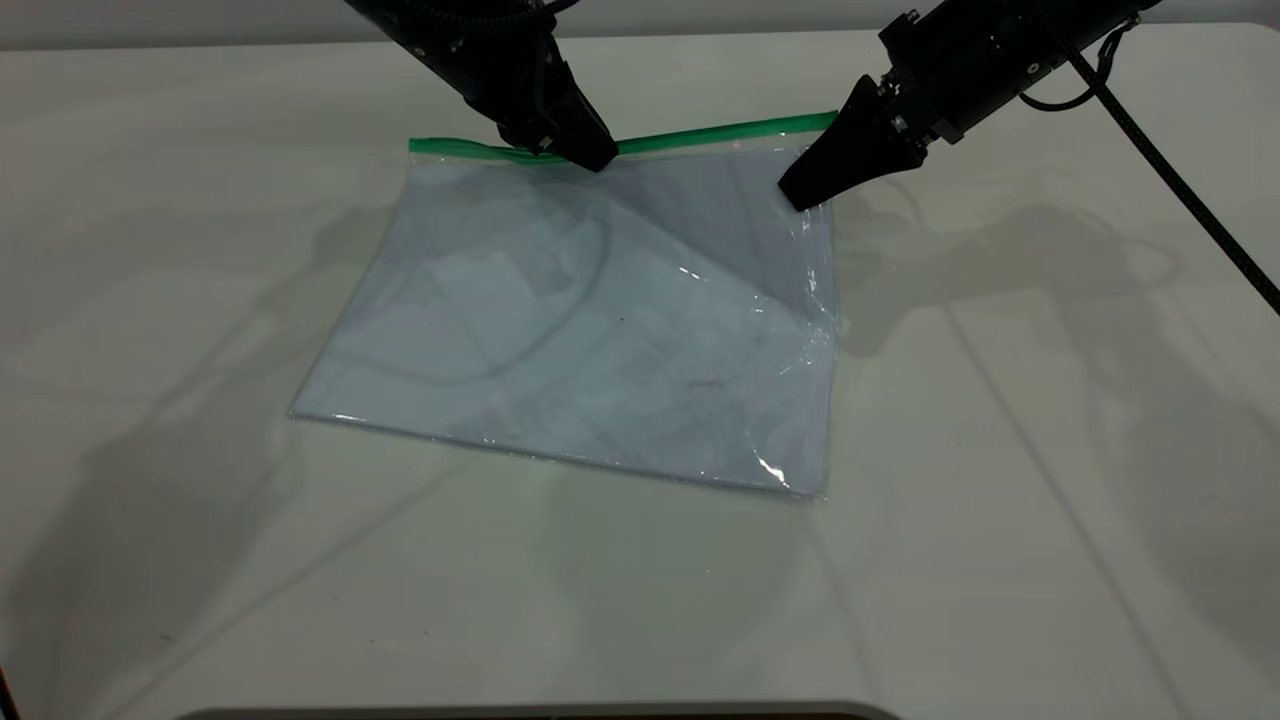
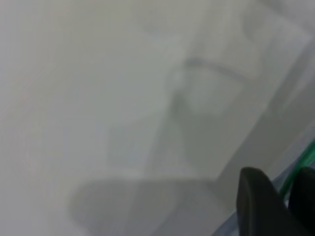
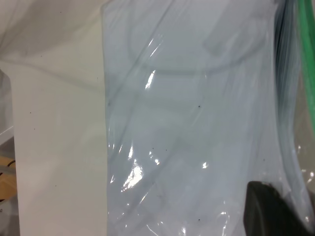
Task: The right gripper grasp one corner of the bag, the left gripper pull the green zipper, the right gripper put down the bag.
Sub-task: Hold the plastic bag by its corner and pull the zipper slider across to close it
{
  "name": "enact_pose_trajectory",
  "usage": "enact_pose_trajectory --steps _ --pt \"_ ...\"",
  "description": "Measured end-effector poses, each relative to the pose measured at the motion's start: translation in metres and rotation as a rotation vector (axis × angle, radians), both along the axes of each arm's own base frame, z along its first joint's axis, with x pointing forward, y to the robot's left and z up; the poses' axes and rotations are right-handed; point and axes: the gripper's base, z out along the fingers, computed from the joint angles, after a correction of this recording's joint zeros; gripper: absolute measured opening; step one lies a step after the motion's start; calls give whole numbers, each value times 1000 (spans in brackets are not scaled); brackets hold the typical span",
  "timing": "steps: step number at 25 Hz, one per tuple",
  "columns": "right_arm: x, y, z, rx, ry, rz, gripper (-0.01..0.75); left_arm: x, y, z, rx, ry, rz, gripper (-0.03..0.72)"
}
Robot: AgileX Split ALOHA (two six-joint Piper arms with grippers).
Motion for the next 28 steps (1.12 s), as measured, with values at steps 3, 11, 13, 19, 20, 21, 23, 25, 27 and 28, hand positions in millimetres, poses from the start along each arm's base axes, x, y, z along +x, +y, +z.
enact_pose_trajectory --steps 3,11,13,19,20,21,23,25,27,28 --pt "0 0 0 0 0 0 33 0 0 0 0 -1 0 171" --pt "0 0 0 4 0 -7 33 1 -1 -2 33 -28 -11 144" --pt "1 0 0 5 0 -7 33 1 -1 -2 35 -29 -12 120" --pt "2 -3 1 10 0 -22 33 1 0 -2 38 -36 -9 67" --pt "3 -5 1 12 0 -28 33 2 0 -2 38 -39 -6 67" --pt "3 -7 1 14 0 -34 33 2 0 -1 36 -39 -3 67" --pt "5 -10 1 21 1 -49 33 2 -1 -1 32 -41 4 67" --pt "6 -13 2 27 0 -62 33 3 0 -1 28 -41 9 67" --pt "7 -15 2 32 -1 -71 33 4 1 -1 23 -39 17 67" --pt "7 -16 2 34 -1 -75 33 4 2 -1 20 -36 19 67"
